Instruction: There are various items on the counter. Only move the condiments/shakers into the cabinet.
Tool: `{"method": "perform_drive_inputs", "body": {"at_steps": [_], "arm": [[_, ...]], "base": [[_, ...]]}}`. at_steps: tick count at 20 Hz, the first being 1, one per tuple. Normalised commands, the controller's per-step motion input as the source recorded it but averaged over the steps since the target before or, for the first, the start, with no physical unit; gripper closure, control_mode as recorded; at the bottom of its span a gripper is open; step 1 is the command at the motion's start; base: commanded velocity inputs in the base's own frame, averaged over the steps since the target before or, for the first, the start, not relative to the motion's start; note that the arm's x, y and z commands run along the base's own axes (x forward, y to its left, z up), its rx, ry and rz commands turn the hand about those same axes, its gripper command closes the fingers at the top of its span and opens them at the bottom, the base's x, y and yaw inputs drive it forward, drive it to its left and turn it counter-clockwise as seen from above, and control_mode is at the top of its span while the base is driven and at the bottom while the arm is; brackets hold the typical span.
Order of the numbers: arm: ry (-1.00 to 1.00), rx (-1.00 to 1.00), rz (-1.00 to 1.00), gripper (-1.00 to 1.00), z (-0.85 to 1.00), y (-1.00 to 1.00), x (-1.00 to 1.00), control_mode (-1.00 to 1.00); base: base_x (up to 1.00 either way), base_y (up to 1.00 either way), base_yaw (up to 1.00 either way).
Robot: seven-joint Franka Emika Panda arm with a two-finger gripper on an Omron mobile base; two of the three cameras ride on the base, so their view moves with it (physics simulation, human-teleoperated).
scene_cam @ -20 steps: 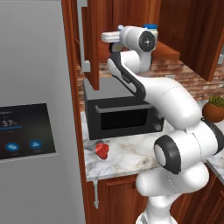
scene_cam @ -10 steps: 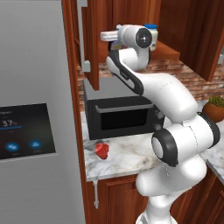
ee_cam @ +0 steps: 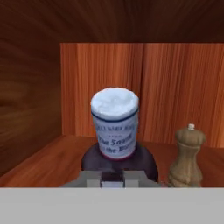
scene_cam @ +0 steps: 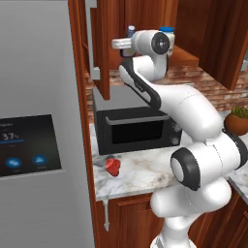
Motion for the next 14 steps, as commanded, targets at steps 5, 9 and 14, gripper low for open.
{"method": "perform_drive_inputs", "body": {"at_steps": [5,9,14], "arm": [[0.00,0.00,0.00,-1.00,-0.21,0.00,0.02,-1.00],[0.00,0.00,0.00,-1.00,0.00,0.00,0.06,-1.00],[0.07,0.00,-0.02,-1.00,0.05,0.00,0.35,-1.00]], "base": [[0.00,0.00,0.00],[0.00,0.00,0.00],[0.00,0.00,0.00]]}}
